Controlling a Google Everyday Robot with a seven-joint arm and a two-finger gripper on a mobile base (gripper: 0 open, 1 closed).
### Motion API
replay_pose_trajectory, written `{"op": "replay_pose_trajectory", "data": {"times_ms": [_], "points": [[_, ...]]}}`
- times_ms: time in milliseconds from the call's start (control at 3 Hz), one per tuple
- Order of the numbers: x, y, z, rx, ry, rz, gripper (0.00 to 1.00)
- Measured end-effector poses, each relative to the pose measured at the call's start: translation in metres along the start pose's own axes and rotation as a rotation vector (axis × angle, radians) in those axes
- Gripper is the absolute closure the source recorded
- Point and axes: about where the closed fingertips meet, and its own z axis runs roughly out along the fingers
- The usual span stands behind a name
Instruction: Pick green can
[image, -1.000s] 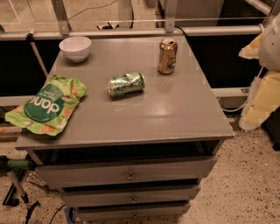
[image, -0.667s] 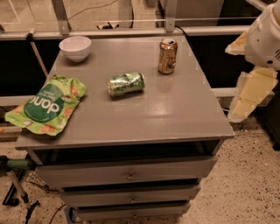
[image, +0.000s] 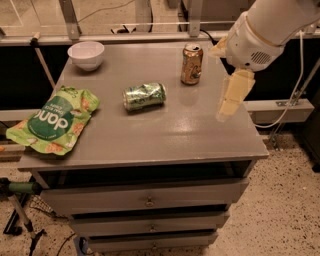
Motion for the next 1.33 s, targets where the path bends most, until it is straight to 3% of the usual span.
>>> {"op": "replay_pose_trajectory", "data": {"times_ms": [667,1000,1333], "points": [[-0.064,-0.022,0.039,-0.035,-0.048,-0.152,0.0],[-0.099,-0.027,0.065,-0.082,-0.057,-0.24,0.0],[-0.114,-0.032,0.082,-0.114,-0.057,-0.281,0.0]]}}
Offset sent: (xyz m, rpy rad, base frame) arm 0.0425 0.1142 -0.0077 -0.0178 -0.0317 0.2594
